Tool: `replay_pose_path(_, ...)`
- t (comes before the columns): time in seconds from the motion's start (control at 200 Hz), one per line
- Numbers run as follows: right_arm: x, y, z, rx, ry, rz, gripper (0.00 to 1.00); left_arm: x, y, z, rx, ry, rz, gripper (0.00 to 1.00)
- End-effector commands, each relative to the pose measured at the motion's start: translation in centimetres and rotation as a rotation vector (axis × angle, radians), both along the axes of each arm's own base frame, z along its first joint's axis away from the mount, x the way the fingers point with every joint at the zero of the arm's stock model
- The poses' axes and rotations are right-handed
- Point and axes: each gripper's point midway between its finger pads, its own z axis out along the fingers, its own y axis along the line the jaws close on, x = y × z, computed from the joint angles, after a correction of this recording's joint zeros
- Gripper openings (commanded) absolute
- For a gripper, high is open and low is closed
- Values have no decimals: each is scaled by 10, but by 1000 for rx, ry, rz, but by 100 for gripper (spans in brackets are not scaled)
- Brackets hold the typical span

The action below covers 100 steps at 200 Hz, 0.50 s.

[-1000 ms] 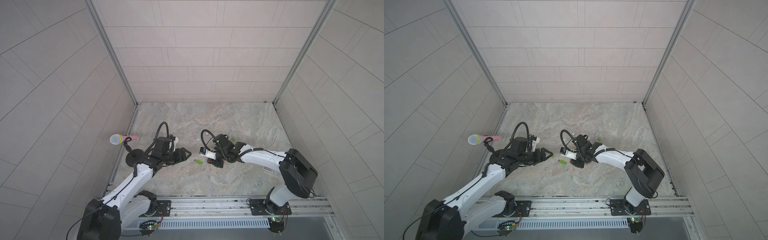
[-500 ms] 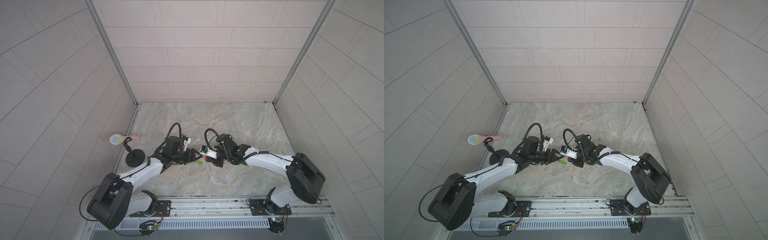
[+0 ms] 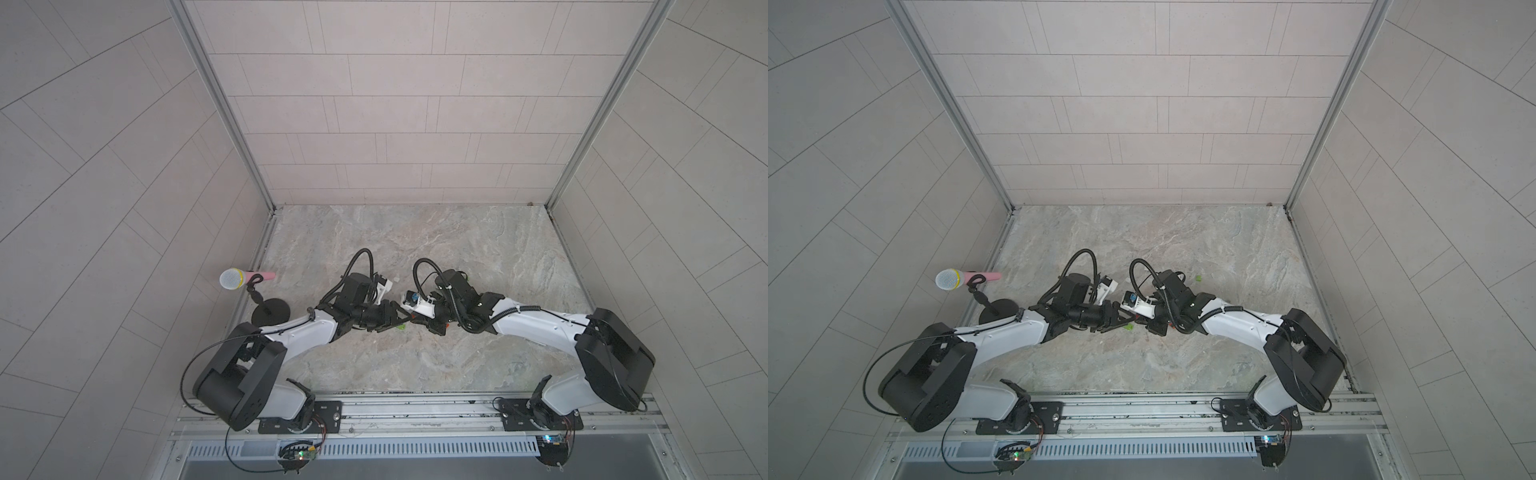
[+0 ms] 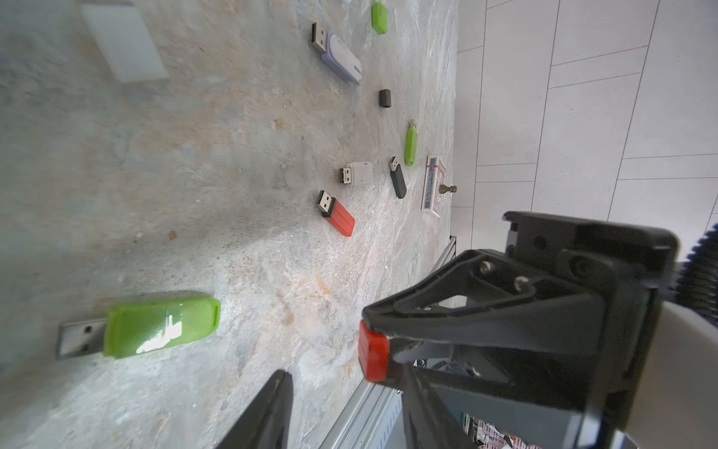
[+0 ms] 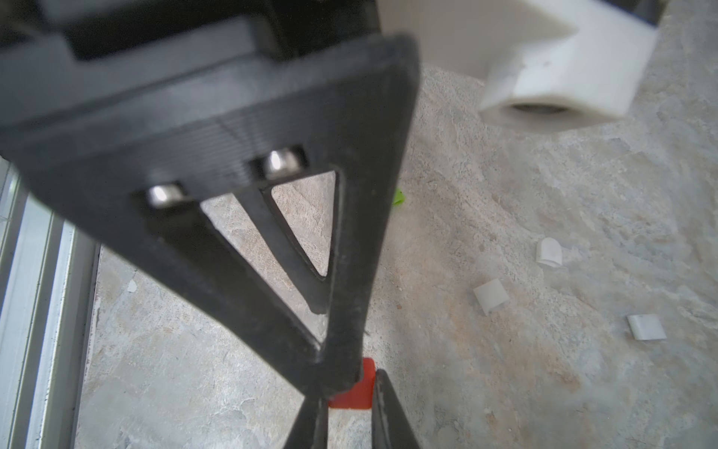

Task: Close the usb drive cover
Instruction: Pick up the cover from the center of the board.

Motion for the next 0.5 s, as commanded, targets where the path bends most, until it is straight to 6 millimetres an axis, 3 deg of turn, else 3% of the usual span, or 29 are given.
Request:
replay_pose_path(0.0, 1, 4, 14, 45, -26, 13, 17, 5, -10, 17, -52, -36, -19, 51)
replay_pose_path(0.495, -2, 12, 25, 139, -35, 23, 17, 4, -18, 13, -76, 1, -42, 41)
